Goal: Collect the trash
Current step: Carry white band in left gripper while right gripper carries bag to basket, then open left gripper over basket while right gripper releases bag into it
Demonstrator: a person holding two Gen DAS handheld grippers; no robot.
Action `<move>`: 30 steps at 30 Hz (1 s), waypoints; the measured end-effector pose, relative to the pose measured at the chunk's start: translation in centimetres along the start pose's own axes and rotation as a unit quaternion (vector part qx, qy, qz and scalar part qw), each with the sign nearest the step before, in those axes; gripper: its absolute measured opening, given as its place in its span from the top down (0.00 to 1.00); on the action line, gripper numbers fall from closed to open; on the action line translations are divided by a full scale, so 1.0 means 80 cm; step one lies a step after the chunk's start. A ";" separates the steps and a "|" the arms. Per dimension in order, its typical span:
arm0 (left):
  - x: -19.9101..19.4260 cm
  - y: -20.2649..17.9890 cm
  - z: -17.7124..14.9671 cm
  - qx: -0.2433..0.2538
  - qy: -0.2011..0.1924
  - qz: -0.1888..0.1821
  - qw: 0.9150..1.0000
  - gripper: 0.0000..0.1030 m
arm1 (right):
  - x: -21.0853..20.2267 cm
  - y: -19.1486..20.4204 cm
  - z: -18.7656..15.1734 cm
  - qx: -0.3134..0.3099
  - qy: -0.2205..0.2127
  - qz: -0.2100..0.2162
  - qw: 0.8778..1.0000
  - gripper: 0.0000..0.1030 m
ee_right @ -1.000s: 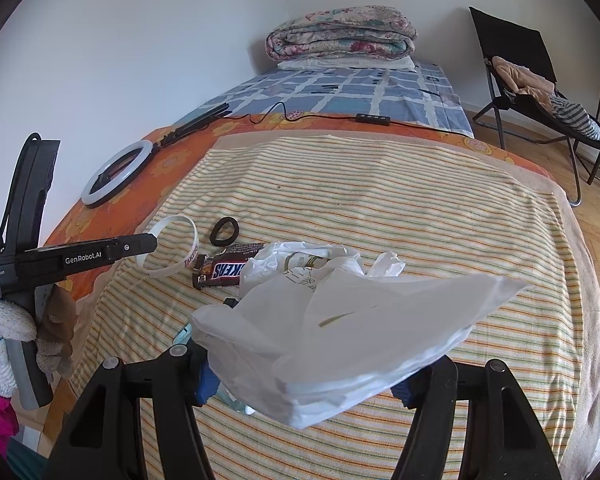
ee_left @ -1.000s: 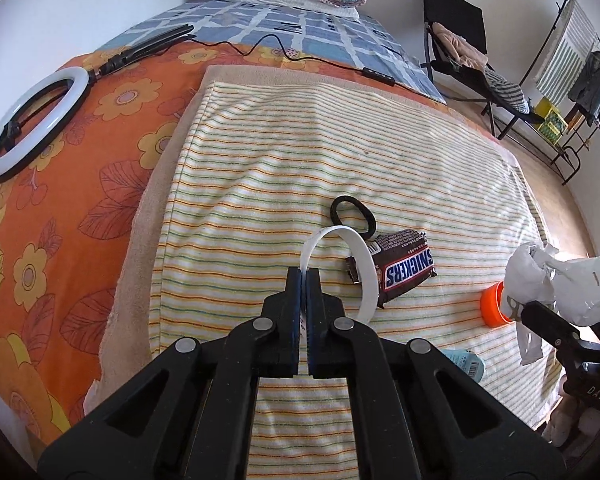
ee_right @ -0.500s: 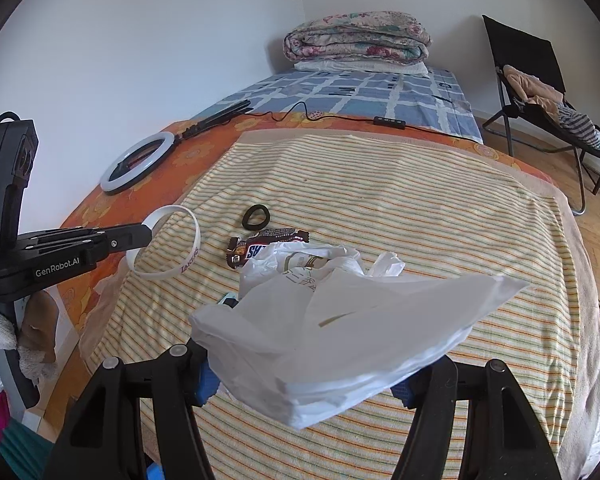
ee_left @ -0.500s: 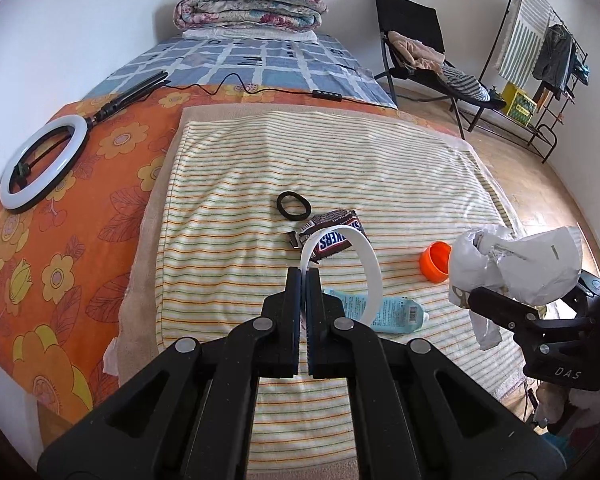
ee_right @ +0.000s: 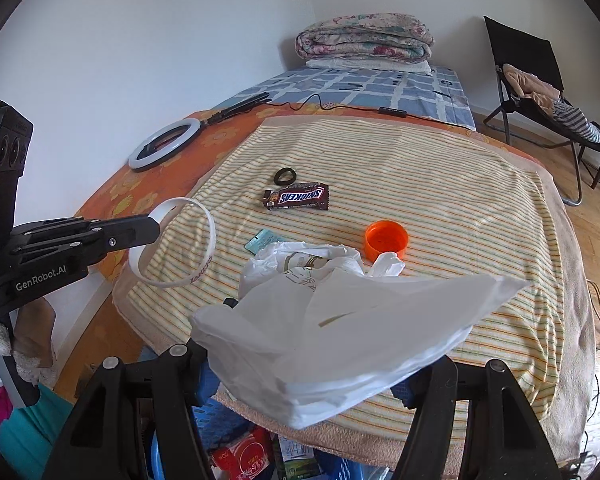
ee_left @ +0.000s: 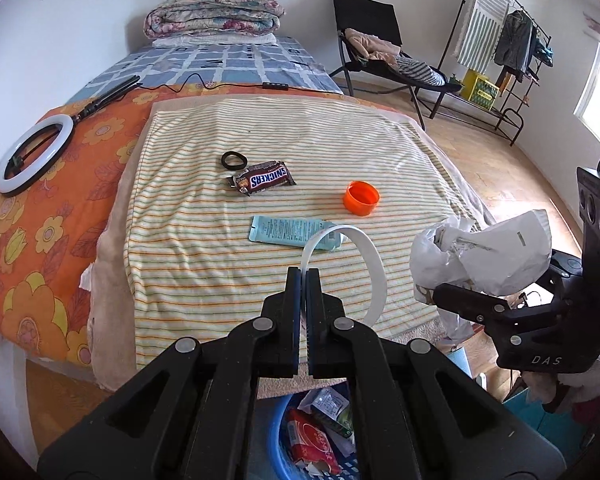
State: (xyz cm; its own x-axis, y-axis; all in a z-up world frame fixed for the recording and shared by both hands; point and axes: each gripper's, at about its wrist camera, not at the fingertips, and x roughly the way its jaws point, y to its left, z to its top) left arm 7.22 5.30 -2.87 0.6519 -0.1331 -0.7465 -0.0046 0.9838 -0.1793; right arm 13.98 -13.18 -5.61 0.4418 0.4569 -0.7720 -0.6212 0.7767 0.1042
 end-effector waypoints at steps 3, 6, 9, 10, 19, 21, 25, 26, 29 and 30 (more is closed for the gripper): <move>-0.006 -0.008 -0.024 0.003 0.007 -0.001 1.000 1.00 | -0.017 0.005 -0.024 -0.002 0.005 0.000 1.000 0.34; -0.008 -0.016 -0.046 0.005 0.017 -0.005 1.000 1.00 | -0.029 0.008 -0.048 0.000 0.014 0.003 1.000 0.34; -0.010 -0.026 -0.065 0.015 0.023 -0.006 1.000 1.00 | -0.035 0.011 -0.070 0.000 0.026 0.004 1.000 0.34; -0.011 -0.029 -0.069 0.019 0.024 -0.006 1.000 1.00 | -0.037 0.014 -0.077 -0.001 0.029 0.004 1.000 0.34; -0.004 -0.049 -0.108 0.046 0.044 -0.004 0.998 1.00 | -0.036 0.022 -0.123 -0.009 0.056 0.002 0.998 0.33; -0.001 -0.051 -0.116 0.051 0.047 -0.001 0.998 1.00 | -0.034 0.022 -0.131 -0.008 0.062 0.001 0.998 0.33; 0.007 -0.053 -0.131 0.056 0.061 -0.002 0.997 1.00 | -0.028 0.023 -0.144 -0.006 0.072 0.001 0.997 0.33; 0.010 -0.054 -0.134 0.057 0.066 -0.002 0.996 1.00 | -0.027 0.024 -0.148 -0.007 0.074 0.002 0.997 0.33; 0.018 -0.054 -0.144 0.061 0.078 0.001 0.995 1.00 | -0.021 0.025 -0.158 -0.009 0.083 0.002 0.997 0.33; 0.020 -0.054 -0.147 0.062 0.081 0.002 0.995 1.00 | -0.018 0.024 -0.161 -0.009 0.086 0.002 0.996 0.33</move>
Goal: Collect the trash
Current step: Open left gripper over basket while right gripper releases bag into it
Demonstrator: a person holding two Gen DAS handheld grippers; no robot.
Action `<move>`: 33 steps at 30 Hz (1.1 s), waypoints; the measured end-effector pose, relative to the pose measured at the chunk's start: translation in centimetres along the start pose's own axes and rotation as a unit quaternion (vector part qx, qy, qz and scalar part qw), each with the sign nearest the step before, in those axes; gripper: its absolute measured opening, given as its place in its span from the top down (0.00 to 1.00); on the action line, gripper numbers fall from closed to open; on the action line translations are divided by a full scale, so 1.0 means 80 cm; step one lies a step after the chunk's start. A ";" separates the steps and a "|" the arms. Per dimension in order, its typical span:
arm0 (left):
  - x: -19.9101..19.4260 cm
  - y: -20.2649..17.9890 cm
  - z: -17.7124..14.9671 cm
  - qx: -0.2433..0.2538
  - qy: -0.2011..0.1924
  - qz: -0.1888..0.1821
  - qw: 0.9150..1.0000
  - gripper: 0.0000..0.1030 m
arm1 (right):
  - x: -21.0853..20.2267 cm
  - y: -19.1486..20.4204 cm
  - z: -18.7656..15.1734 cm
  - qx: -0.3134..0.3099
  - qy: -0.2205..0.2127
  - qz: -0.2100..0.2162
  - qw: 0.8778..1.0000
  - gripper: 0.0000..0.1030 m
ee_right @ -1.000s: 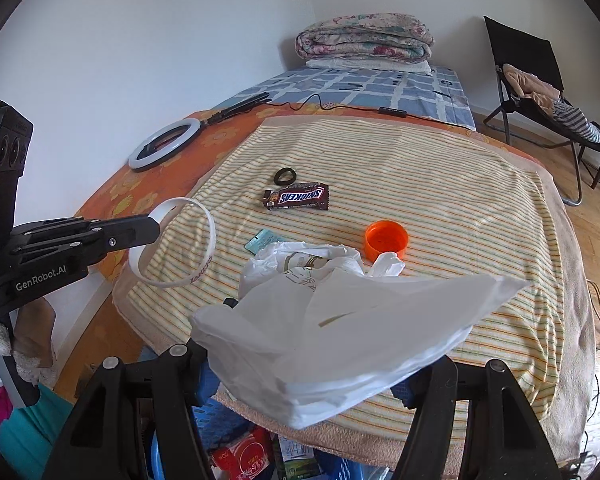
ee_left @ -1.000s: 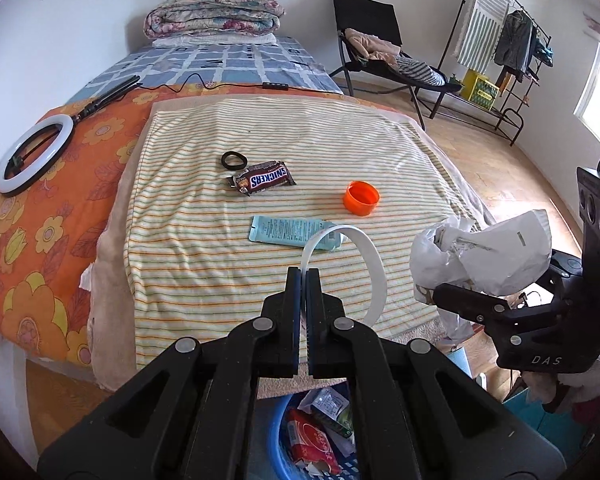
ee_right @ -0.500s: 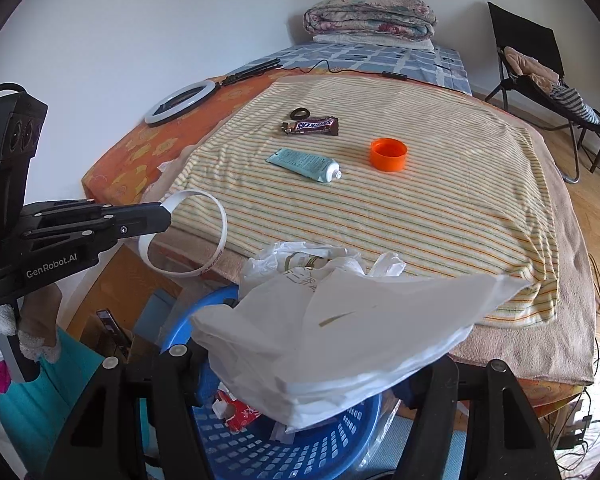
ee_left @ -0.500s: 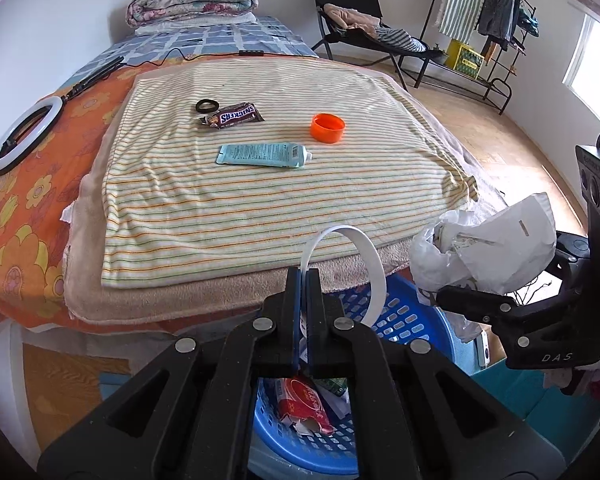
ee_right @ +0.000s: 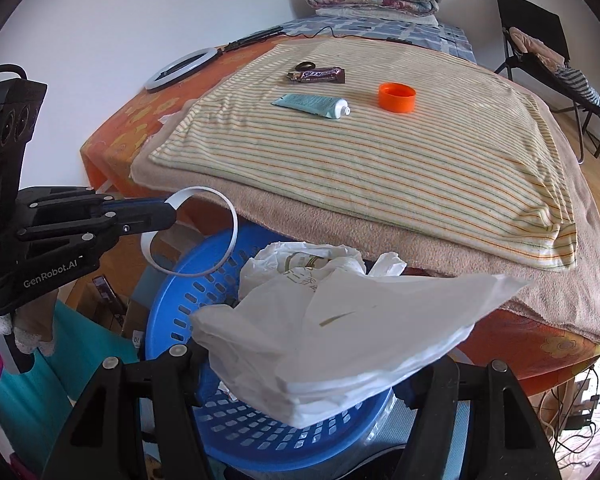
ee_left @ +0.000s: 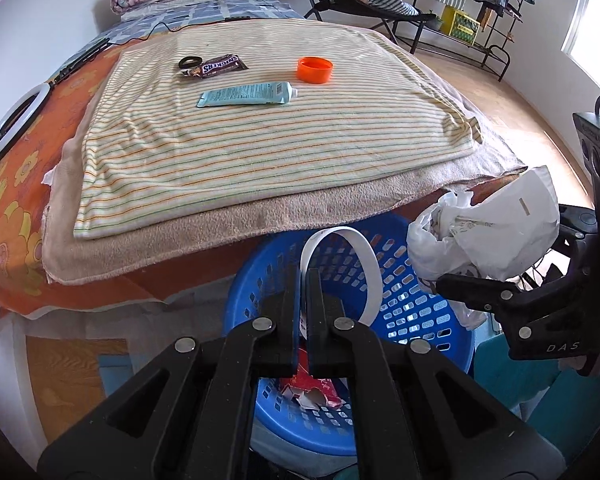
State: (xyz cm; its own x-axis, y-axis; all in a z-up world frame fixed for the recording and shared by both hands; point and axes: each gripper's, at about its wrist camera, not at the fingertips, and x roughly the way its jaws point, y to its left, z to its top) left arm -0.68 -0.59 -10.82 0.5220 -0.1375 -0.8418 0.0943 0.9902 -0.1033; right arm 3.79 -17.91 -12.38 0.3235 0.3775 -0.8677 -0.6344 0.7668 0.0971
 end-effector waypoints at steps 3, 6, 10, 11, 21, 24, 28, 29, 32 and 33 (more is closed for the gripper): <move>0.005 -0.002 -0.005 0.004 0.006 0.003 1.000 1.00 | 0.008 -0.002 -0.006 0.002 0.009 -0.002 1.000 0.32; 0.010 -0.003 -0.009 0.006 0.013 0.006 1.000 1.00 | 0.014 -0.004 -0.011 0.006 0.016 0.000 1.000 0.32; 0.016 -0.002 -0.011 0.006 0.022 0.007 1.000 1.00 | 0.017 -0.002 -0.013 0.002 0.021 -0.002 1.000 0.32; 0.017 -0.002 -0.012 0.007 0.025 0.008 1.000 1.00 | 0.018 -0.002 -0.013 0.002 0.021 -0.002 1.000 0.32; 0.023 -0.003 -0.014 0.007 0.026 0.021 0.999 0.52 | 0.024 -0.002 -0.012 0.007 0.031 -0.008 0.999 0.20; 0.025 -0.002 -0.013 0.006 0.030 0.023 0.999 0.51 | 0.025 -0.003 -0.011 0.008 0.033 -0.010 0.999 0.17; 0.026 0.000 -0.013 0.002 0.032 0.024 0.999 0.45 | 0.027 -0.004 -0.011 0.010 0.036 -0.014 0.999 0.16; 0.026 0.001 -0.013 0.002 0.032 0.025 0.999 0.44 | 0.027 -0.004 -0.011 0.011 0.037 -0.014 0.999 0.16; 0.027 0.004 -0.012 -0.005 0.031 0.030 0.999 0.36 | 0.027 -0.006 -0.011 0.012 0.036 -0.015 0.999 0.15; 0.027 0.006 -0.011 -0.008 0.031 0.029 0.999 0.35 | 0.027 -0.005 -0.011 0.011 0.036 -0.015 0.999 0.14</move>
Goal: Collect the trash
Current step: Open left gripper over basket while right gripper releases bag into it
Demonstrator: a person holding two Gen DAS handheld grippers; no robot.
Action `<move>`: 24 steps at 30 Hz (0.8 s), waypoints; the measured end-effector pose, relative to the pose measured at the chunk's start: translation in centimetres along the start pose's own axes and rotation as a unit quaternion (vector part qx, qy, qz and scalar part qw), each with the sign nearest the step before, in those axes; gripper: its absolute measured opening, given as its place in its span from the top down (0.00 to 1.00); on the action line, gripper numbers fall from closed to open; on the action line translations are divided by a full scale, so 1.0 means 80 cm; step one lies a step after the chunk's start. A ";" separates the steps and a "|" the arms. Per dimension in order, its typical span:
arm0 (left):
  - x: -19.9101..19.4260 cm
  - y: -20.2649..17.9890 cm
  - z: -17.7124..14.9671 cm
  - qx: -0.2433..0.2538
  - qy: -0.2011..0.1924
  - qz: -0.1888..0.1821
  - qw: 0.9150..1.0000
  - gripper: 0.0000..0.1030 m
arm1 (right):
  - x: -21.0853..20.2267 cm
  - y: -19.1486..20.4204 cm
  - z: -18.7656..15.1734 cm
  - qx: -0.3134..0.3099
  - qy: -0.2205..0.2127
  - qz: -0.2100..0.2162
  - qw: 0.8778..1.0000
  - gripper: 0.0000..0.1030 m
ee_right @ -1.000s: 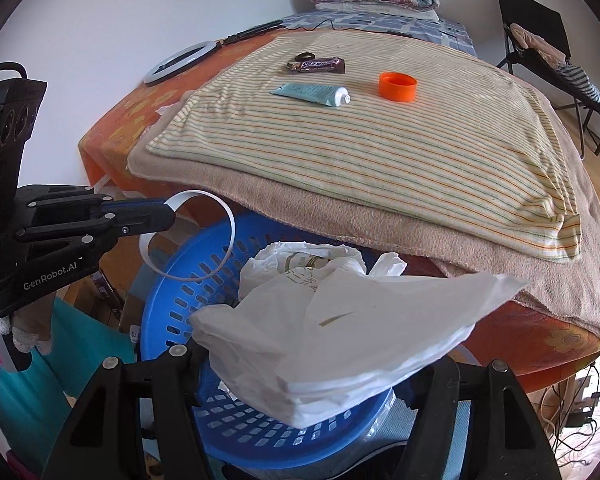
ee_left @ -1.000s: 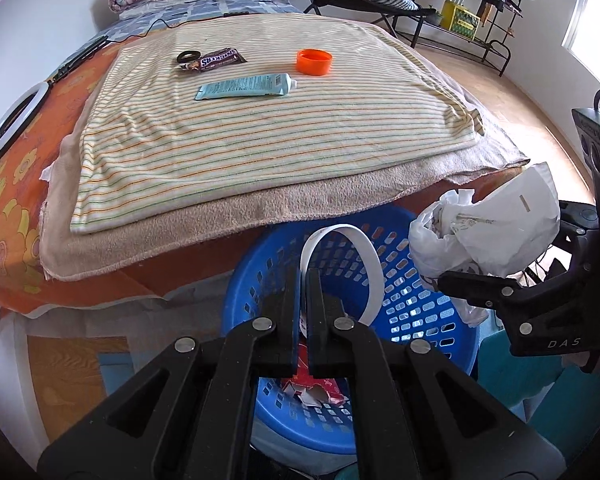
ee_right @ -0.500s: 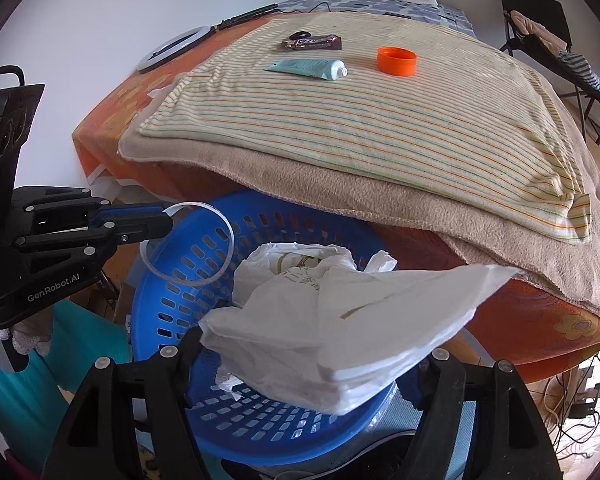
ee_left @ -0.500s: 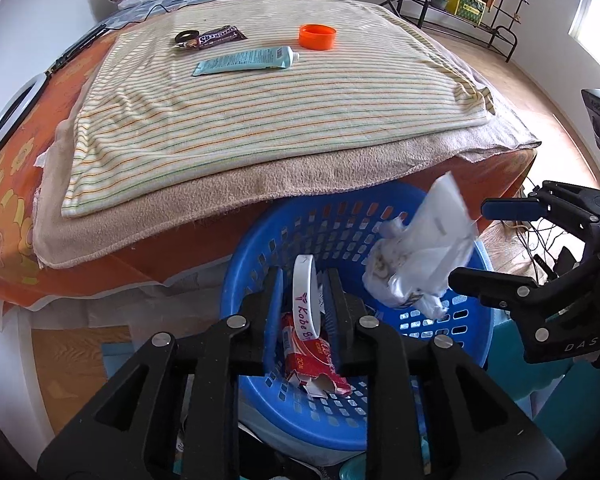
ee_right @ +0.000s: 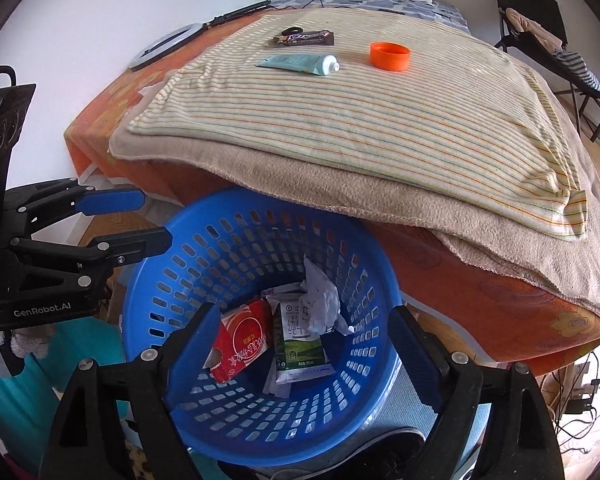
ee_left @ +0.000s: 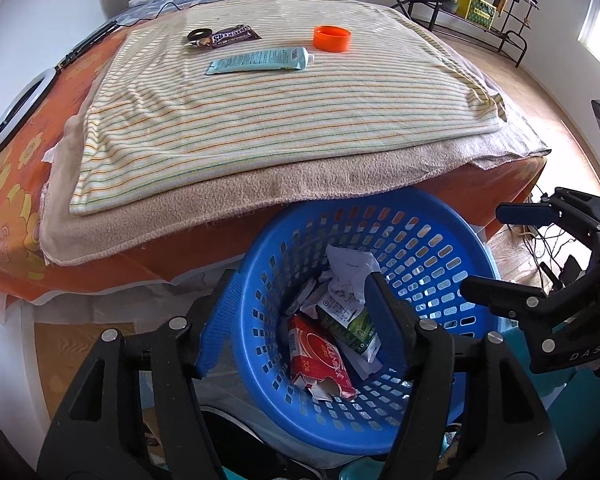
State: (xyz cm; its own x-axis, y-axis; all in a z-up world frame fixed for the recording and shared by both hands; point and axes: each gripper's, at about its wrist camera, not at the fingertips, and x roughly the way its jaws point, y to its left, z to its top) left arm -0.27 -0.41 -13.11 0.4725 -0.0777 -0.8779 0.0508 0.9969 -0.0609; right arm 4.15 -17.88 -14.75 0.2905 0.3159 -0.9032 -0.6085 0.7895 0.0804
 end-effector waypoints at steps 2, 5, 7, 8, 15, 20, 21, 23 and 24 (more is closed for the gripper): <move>0.001 0.003 0.002 -0.006 0.001 0.002 1.000 0.35 | 0.000 0.000 0.001 0.000 0.000 0.000 1.000 0.14; 0.002 0.008 0.003 -0.016 0.004 0.003 1.000 0.35 | 0.000 0.000 0.001 -0.001 -0.001 -0.002 1.000 0.12; 0.003 0.010 0.004 -0.020 0.005 0.004 1.000 0.35 | -0.001 0.000 0.002 -0.001 -0.003 -0.004 1.000 0.11; 0.004 0.010 0.005 -0.022 0.006 0.005 1.000 0.35 | -0.001 0.000 0.003 -0.002 -0.004 -0.005 1.000 0.11; 0.004 0.014 0.008 -0.030 0.004 0.004 1.000 0.35 | -0.005 -0.002 0.007 0.002 -0.013 -0.016 1.000 0.09; 0.004 0.015 0.010 -0.037 0.004 0.002 0.999 0.35 | -0.007 -0.002 0.009 0.004 -0.017 -0.024 1.000 0.08; 0.004 0.016 0.010 -0.039 0.004 0.002 0.999 0.35 | -0.008 -0.003 0.009 0.004 -0.018 -0.024 1.000 0.08; 0.003 0.018 0.012 -0.044 0.005 -0.002 0.999 0.35 | -0.009 -0.003 0.010 0.005 -0.019 -0.026 0.999 0.08; 0.002 0.019 0.014 -0.047 0.006 -0.005 0.999 0.35 | -0.010 -0.003 0.010 0.006 -0.020 -0.028 0.999 0.08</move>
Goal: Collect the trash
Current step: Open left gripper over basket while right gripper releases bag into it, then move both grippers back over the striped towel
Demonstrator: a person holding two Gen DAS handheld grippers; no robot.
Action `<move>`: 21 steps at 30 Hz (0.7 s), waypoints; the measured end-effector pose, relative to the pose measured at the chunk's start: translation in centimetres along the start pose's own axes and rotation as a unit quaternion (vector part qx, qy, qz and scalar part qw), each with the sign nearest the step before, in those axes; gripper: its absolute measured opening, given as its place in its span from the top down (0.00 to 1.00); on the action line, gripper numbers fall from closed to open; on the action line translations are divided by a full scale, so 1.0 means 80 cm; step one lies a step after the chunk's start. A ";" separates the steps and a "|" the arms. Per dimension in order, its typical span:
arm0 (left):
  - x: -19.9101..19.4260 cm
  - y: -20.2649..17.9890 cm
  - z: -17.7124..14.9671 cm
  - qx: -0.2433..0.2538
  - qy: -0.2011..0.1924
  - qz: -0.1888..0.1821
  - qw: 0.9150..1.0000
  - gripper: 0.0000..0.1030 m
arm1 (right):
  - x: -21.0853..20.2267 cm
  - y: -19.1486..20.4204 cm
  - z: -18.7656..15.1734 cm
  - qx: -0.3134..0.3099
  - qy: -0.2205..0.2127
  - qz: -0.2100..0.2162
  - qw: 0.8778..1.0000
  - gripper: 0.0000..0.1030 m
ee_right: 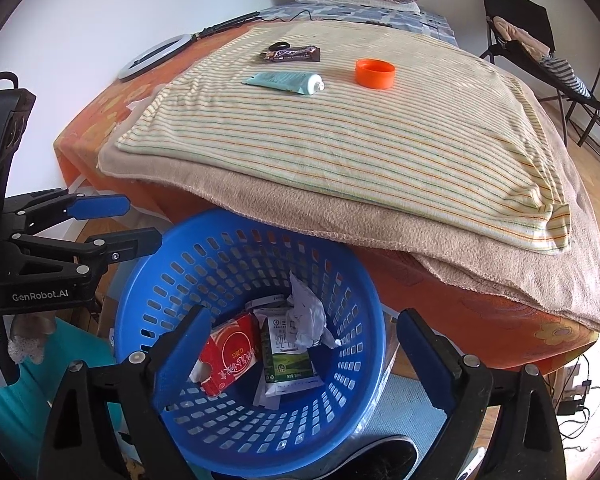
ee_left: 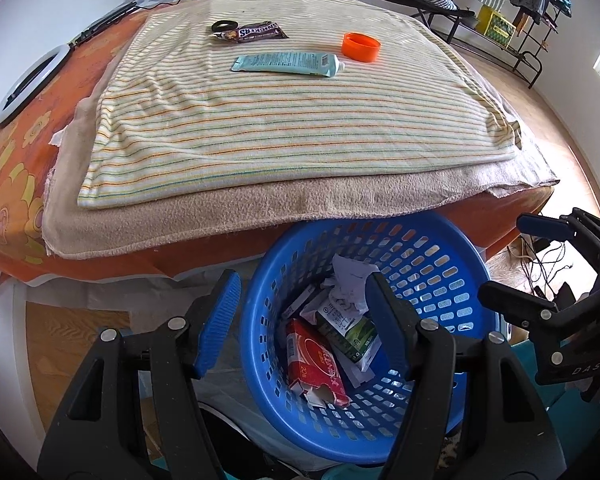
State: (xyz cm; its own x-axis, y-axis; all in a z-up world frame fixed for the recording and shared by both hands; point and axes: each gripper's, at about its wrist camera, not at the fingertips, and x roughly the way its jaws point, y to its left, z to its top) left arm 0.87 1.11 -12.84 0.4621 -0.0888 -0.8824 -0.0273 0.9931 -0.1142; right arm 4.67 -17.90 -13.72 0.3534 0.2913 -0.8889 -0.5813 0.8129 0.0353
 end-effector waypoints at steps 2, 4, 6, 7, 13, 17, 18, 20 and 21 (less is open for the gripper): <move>-0.003 0.001 0.004 -0.003 -0.001 -0.006 1.000 0.35 | -0.001 -0.001 0.001 0.002 -0.001 -0.002 1.000 0.07; -0.007 0.001 0.011 -0.004 -0.003 -0.008 1.000 0.35 | -0.003 -0.002 0.003 0.005 -0.003 -0.001 1.000 0.07; -0.013 0.003 0.022 -0.009 -0.007 -0.012 1.000 0.35 | -0.005 -0.004 0.007 0.006 -0.006 -0.002 1.000 0.08; -0.016 0.005 0.027 -0.013 -0.008 -0.015 1.000 0.35 | -0.007 -0.004 0.009 0.006 -0.008 -0.003 1.000 0.07; -0.025 0.011 0.073 -0.018 -0.024 -0.020 0.999 0.35 | -0.024 -0.015 0.034 0.023 -0.029 0.012 0.999 0.08; -0.022 0.022 0.116 -0.022 -0.031 -0.036 0.999 0.35 | -0.037 -0.025 0.062 0.021 -0.051 0.006 0.998 0.07; -0.020 0.026 0.127 -0.026 -0.033 -0.038 0.998 0.35 | -0.039 -0.028 0.070 0.022 -0.056 0.005 0.998 0.07; -0.013 0.031 0.149 -0.029 -0.034 -0.053 0.998 0.35 | -0.041 -0.036 0.086 0.027 -0.062 0.013 0.998 0.07; -0.007 0.034 0.161 -0.027 -0.028 -0.062 0.997 0.35 | -0.042 -0.040 0.093 0.030 -0.064 0.016 0.997 0.07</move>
State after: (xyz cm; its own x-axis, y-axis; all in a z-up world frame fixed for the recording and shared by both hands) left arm 11.93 4.82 -6.76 0.5133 -0.2050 -0.8333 -0.0138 0.9690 -0.2469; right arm 10.81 -17.76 -7.48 0.4286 0.3771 -0.8211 -0.5499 0.8299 0.0941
